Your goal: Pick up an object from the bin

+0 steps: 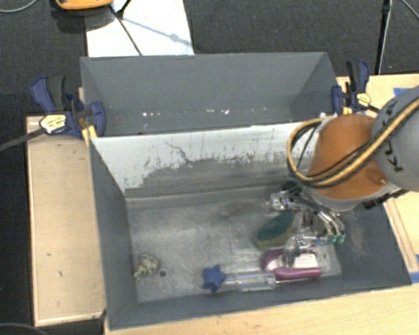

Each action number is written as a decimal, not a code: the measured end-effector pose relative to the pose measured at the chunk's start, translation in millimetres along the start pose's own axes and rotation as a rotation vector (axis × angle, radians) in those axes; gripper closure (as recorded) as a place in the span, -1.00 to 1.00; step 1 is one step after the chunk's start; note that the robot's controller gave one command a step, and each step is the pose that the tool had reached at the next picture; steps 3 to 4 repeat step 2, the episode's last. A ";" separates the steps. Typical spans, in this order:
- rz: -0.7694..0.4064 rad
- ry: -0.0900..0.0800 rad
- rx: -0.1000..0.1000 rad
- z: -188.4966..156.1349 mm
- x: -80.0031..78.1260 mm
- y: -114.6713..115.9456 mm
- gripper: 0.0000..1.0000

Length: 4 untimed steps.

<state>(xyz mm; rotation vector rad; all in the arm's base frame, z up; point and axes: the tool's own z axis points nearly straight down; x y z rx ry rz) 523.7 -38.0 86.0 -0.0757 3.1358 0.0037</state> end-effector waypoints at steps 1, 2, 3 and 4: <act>-0.001 0.021 0.002 -0.7 4.4 -0.7 1.00; -0.002 -0.004 0.004 -121.6 -4.3 -23.9 1.00; -0.002 -0.004 0.004 -121.6 -4.3 -23.9 1.00; -0.002 -0.004 0.004 -121.6 -4.3 -23.9 1.00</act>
Offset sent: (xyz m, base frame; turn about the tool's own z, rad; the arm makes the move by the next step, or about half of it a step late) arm 0.0000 0.0000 0.0000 0.0000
